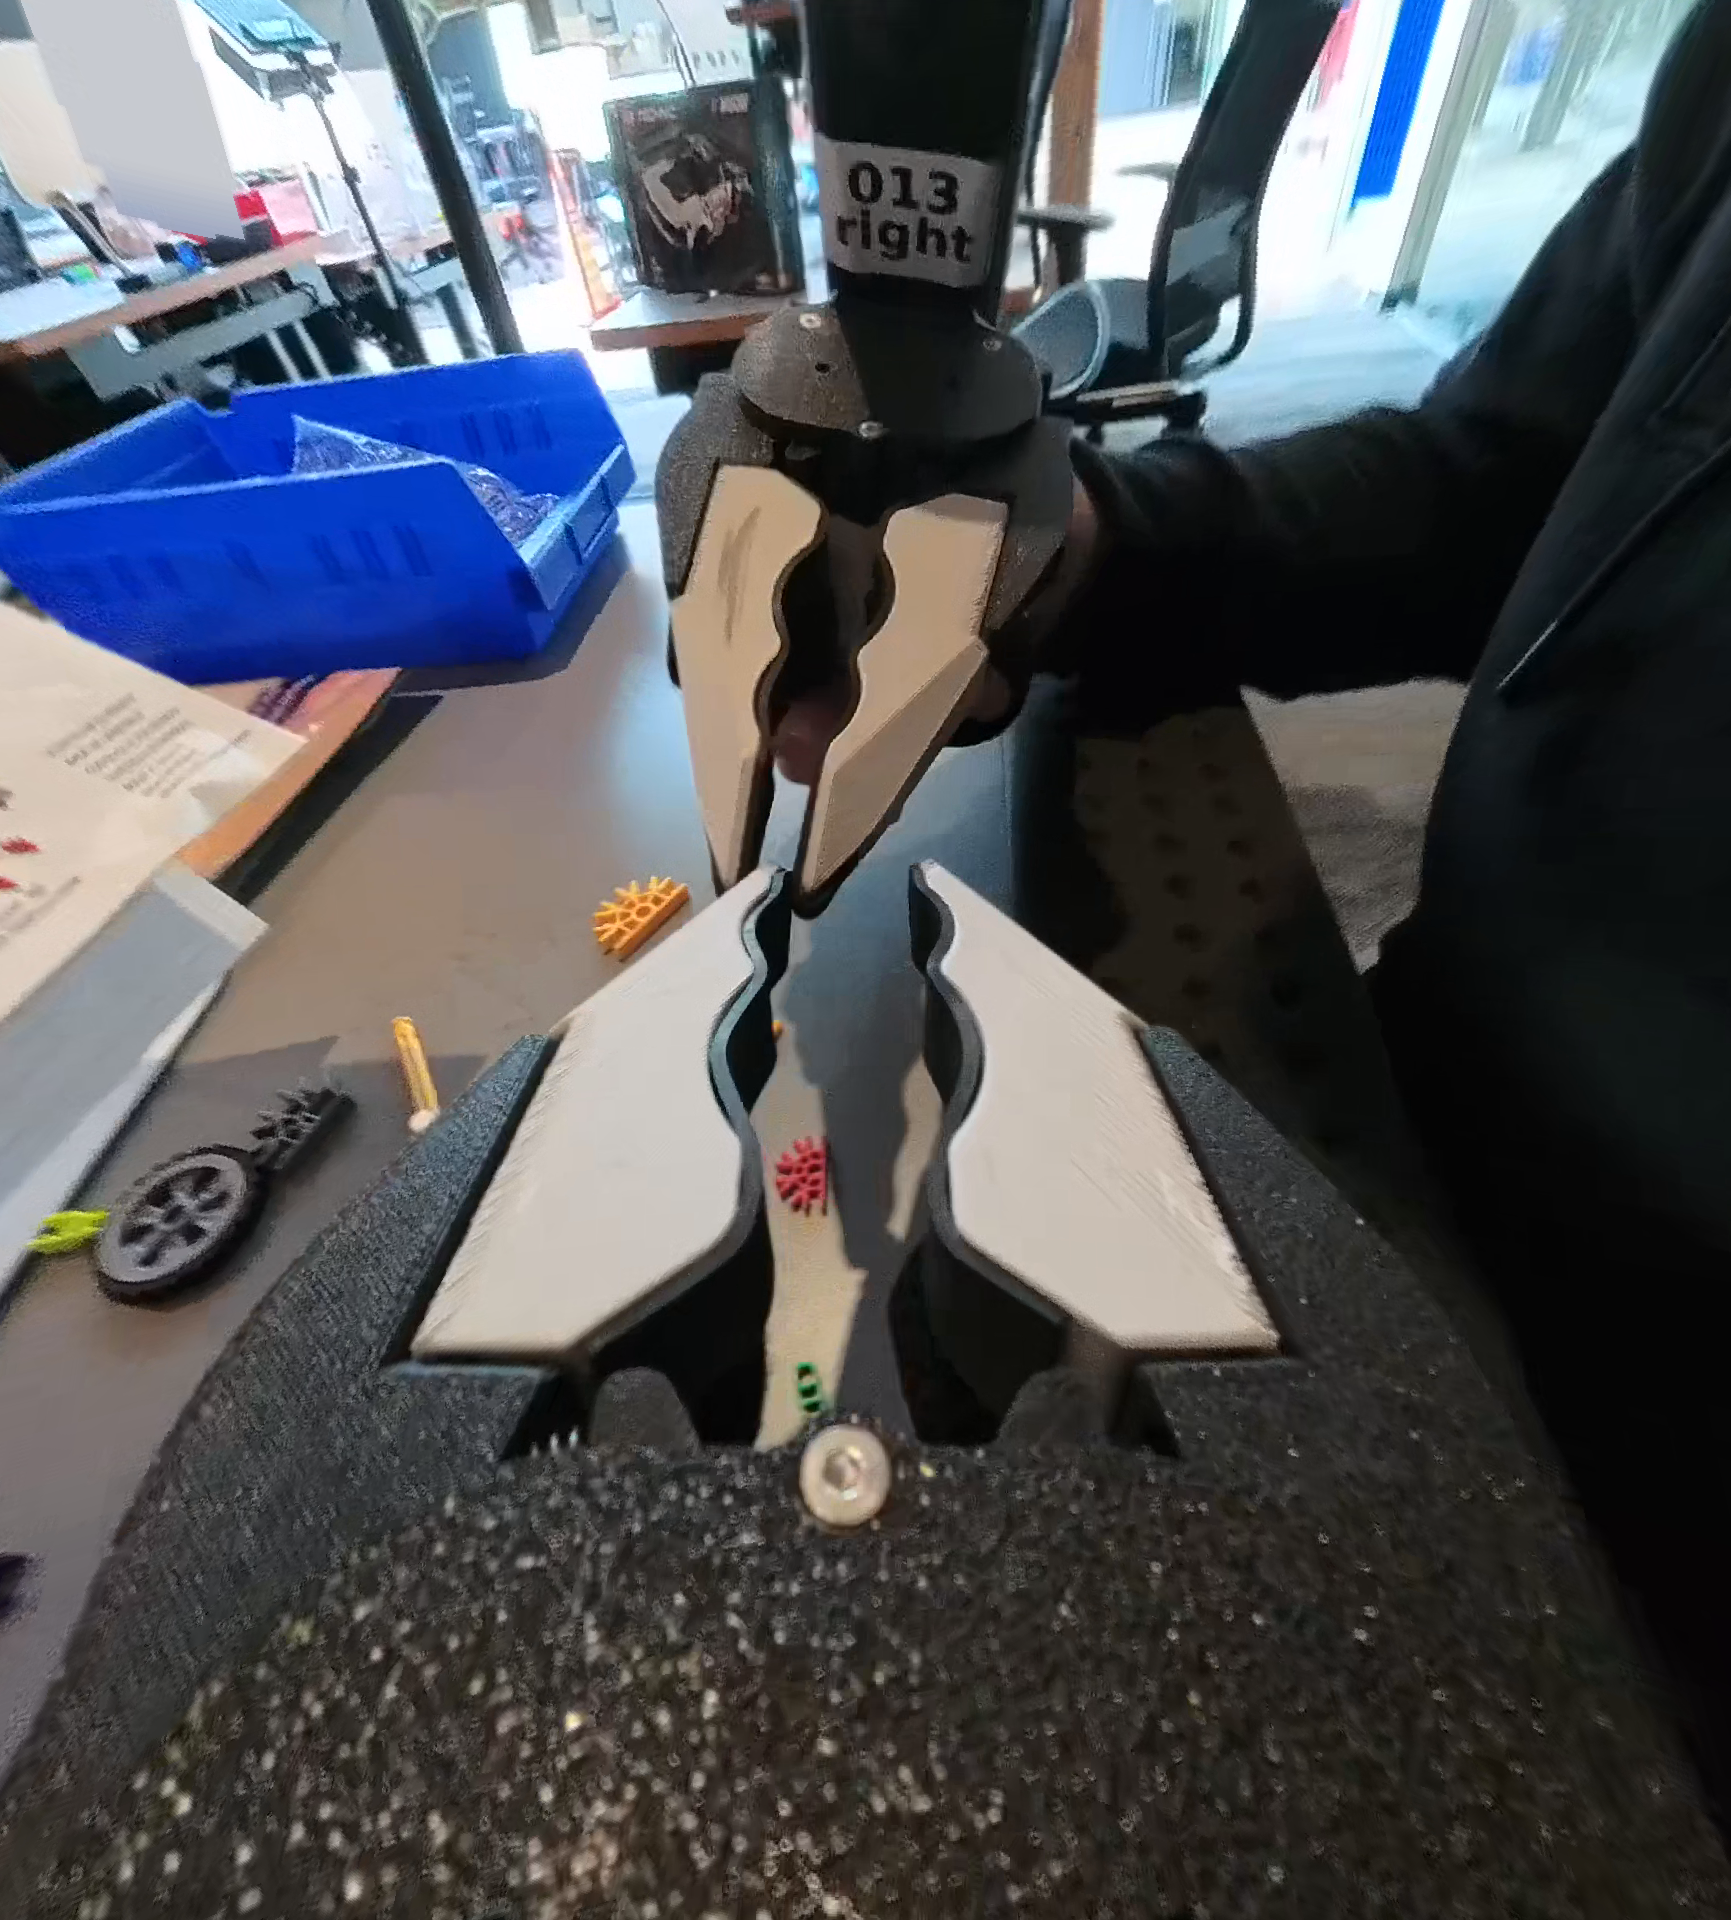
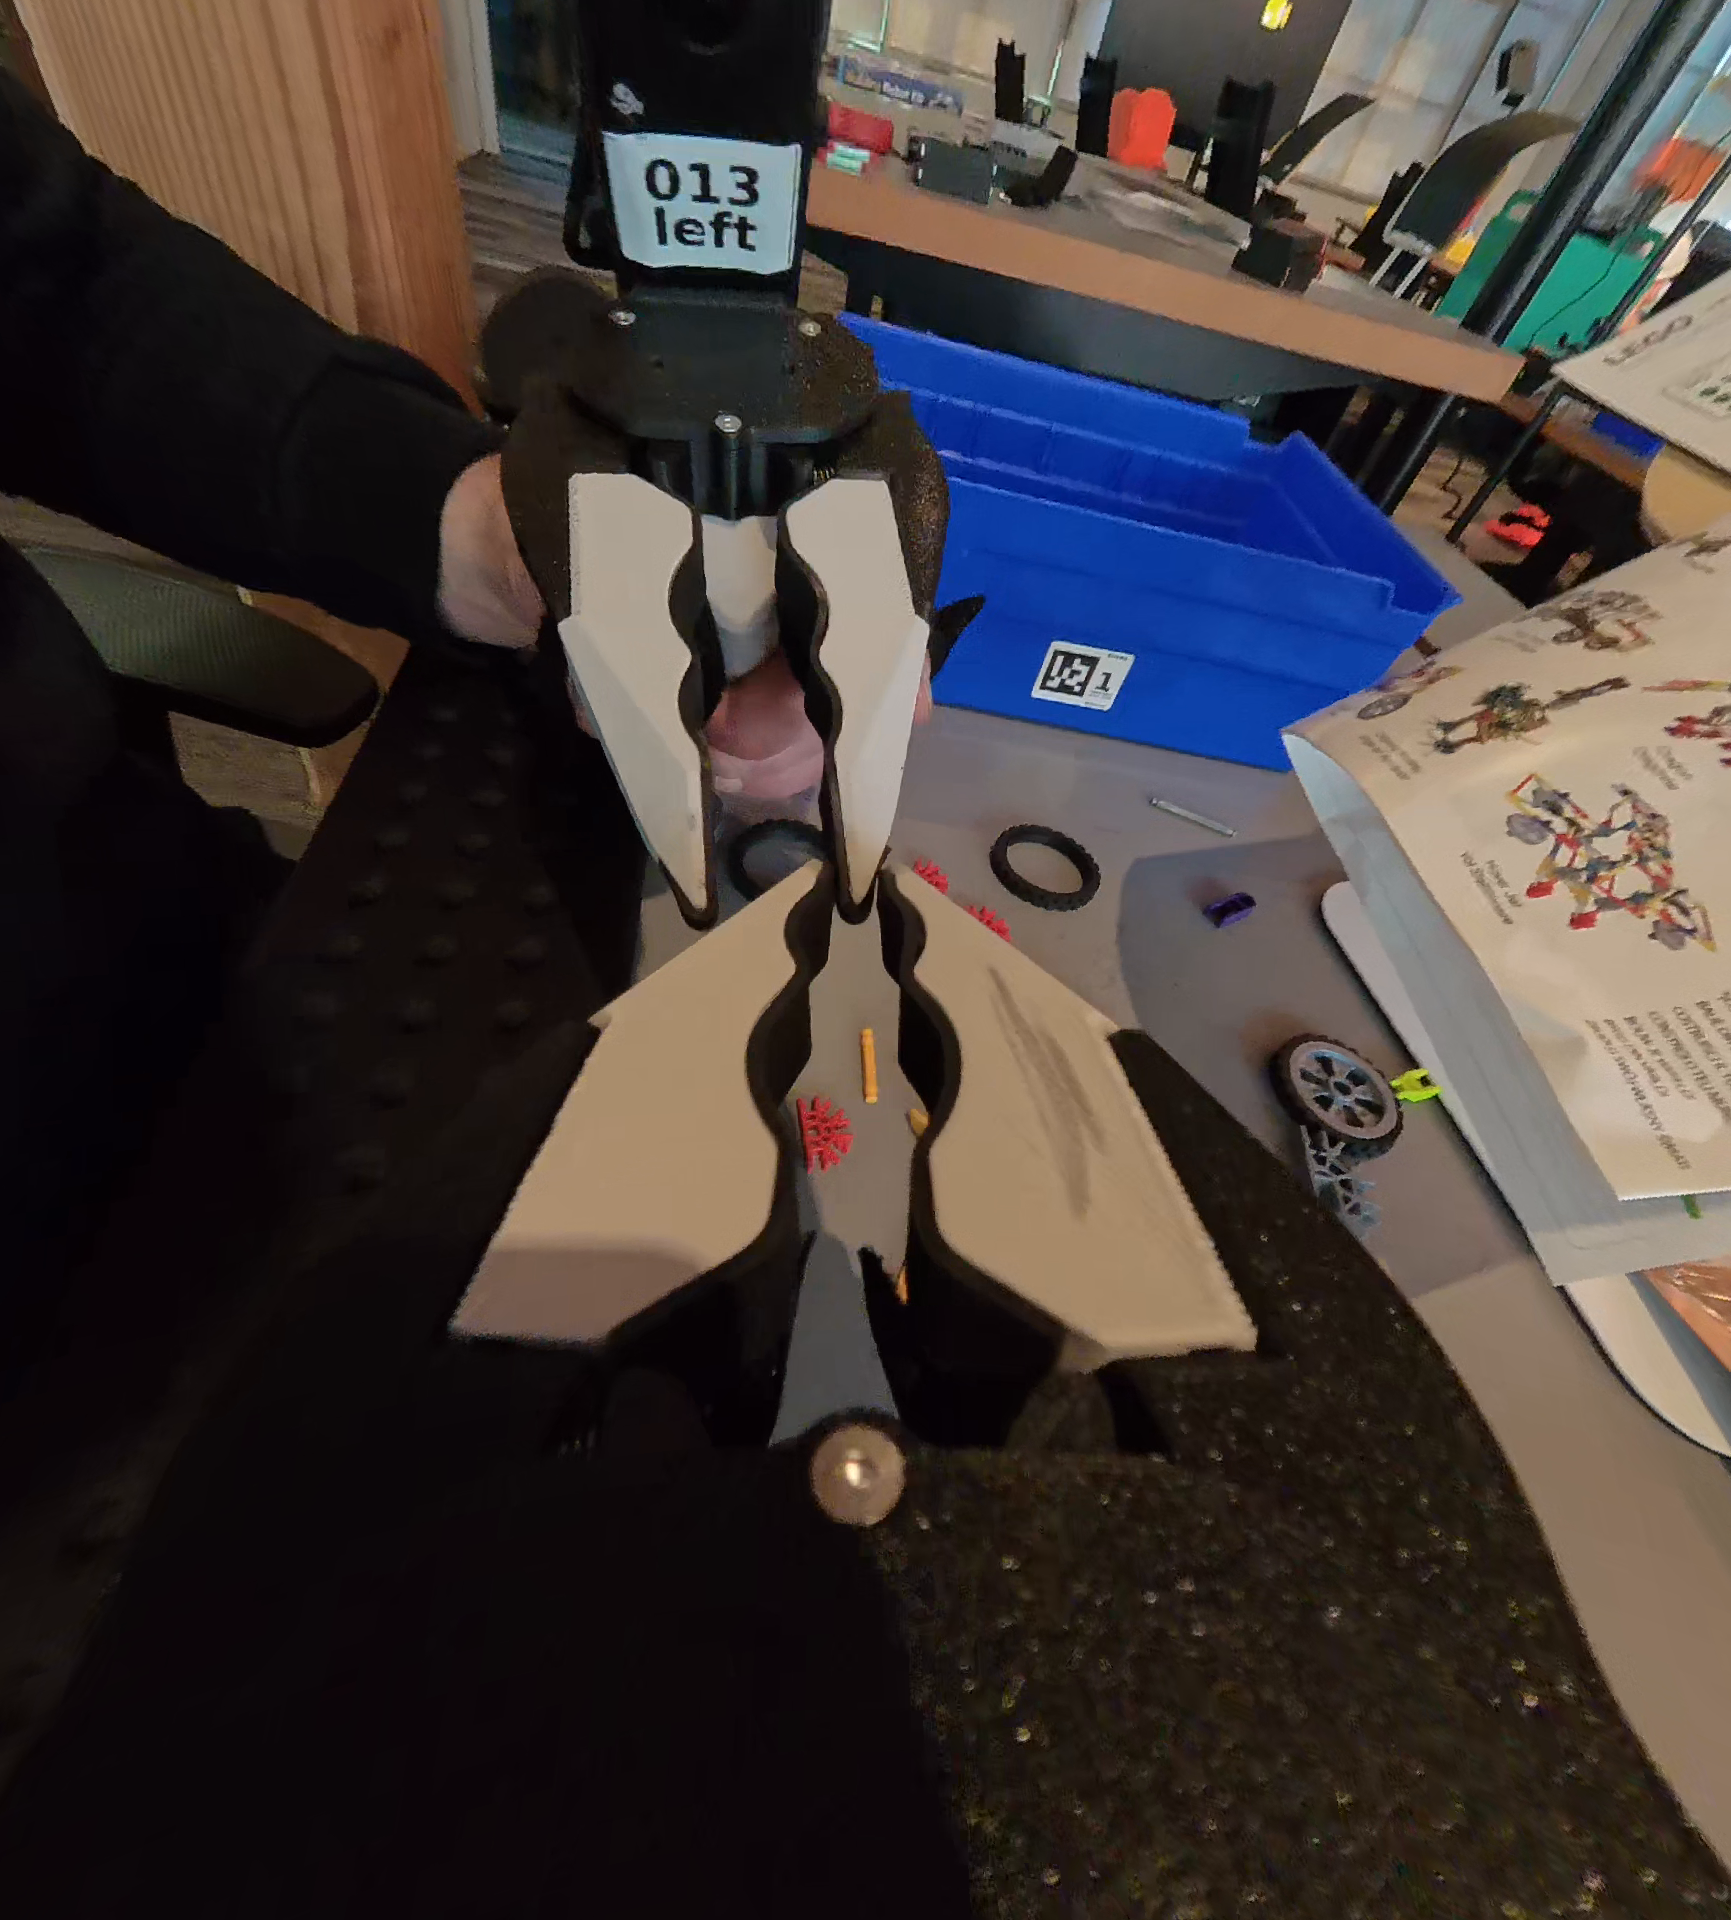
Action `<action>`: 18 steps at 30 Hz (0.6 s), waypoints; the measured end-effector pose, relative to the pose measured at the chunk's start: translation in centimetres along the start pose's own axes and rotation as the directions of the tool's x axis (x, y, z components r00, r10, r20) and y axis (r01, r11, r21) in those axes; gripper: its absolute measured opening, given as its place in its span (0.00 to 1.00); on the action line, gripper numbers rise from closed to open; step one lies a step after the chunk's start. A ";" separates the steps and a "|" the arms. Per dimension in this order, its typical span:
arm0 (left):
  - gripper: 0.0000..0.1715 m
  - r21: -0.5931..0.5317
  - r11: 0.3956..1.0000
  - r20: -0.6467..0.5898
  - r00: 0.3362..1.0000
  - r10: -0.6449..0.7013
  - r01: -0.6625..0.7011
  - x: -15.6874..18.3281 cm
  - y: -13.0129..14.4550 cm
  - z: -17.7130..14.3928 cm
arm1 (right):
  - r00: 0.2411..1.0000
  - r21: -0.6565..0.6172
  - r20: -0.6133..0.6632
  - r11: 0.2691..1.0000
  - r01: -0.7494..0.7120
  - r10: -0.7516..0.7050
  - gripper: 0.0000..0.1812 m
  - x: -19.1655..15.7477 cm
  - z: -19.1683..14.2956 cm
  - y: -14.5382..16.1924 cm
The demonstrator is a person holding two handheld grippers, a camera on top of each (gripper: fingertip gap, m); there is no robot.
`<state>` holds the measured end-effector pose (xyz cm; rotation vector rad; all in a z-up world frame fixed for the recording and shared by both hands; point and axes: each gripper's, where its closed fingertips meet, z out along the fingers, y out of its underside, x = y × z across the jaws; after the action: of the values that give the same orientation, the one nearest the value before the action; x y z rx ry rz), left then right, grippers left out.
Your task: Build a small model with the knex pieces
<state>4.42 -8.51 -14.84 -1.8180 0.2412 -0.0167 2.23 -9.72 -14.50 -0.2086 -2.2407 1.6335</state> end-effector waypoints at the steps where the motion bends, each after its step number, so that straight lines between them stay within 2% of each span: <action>1: 0.12 -0.013 0.999 0.006 0.999 0.037 -0.037 0.1 -0.1 0.0 | 1.000 0.005 -0.006 1.000 0.018 -0.018 0.04 -0.1 -0.1 -0.1; 9: 0.11 -0.017 0.984 0.011 0.984 0.178 -0.178 0.5 -1.3 -0.2 | 0.995 0.070 -0.035 0.993 0.098 -0.096 0.04 -0.4 -0.7 -1.6; 15: 0.06 0.058 0.991 -0.012 0.992 0.125 -0.124 0.6 -1.9 -0.3 | 0.994 0.084 -0.015 0.990 0.111 -0.110 0.03 -0.7 -0.8 -2.0; 17: 0.07 0.069 0.993 -0.025 0.995 0.093 -0.091 0.5 -1.8 -0.4 | 0.996 0.082 -0.014 0.992 0.091 -0.090 0.03 -0.6 -0.7 -1.9; 18: 0.11 0.071 0.994 -0.021 0.996 0.086 -0.084 0.4 -1.9 -0.3 | 0.997 0.082 -0.026 0.994 0.071 -0.069 0.04 -0.2 -0.7 -1.8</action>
<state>5.09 -8.42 -13.03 -1.7376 0.3308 0.0128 2.85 -9.74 -12.61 -0.1260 -2.1332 1.6747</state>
